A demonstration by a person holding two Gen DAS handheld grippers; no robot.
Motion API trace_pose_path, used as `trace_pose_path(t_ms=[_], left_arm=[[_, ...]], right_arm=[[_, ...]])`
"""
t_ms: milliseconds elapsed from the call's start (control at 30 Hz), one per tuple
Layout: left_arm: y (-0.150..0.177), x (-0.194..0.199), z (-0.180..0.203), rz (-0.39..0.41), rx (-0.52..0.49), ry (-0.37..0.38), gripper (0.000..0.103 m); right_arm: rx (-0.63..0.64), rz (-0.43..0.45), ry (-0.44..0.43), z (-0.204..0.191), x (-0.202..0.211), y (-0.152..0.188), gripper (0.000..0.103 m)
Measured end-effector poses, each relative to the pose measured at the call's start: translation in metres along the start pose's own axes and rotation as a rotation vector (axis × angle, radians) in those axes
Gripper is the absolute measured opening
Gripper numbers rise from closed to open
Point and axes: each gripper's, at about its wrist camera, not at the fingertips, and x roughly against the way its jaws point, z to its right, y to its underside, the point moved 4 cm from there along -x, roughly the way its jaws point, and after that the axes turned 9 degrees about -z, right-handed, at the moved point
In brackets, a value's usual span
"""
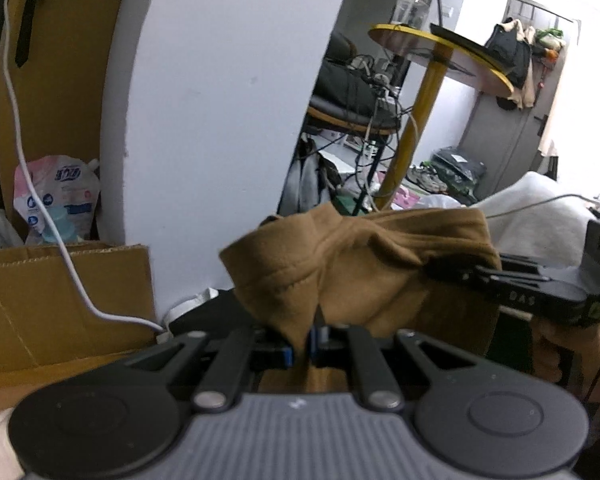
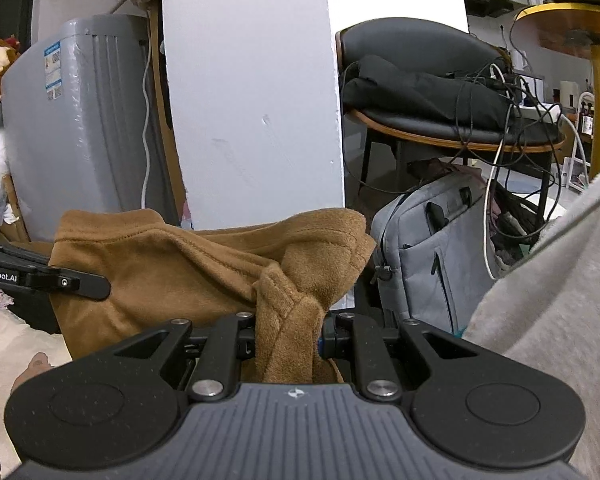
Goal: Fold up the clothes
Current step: 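Carry the held shirt with both tools toward the cardboard by the wall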
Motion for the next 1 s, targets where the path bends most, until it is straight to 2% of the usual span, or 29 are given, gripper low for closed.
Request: trace_pose_path(t_ms=[233,600,800,1000], left_arm=[[-0.003,-0.018,-0.015,0.000,0.014,-0.010,0.009],[-0.015,-0.075,-0.059,-0.016,0.081,-0.008,0.009],[-0.016,-0.113,-0.084,-0.034,0.094,0.012,0.009],[-0.006,-0.146,-0.106,-0.026,0.128,0.041,0.009]], right_arm=[[0.001,-0.021,0.002,0.004,-0.023,0.000,0.019],[0.012,-0.093,0.007,0.016,-0.078,-0.007,0.019],[0.031,-0.139,0.006,0.029,-0.118,-0.009,0.019],[0.042,-0.175,0.034,0.045,-0.162,0.003,0.020]])
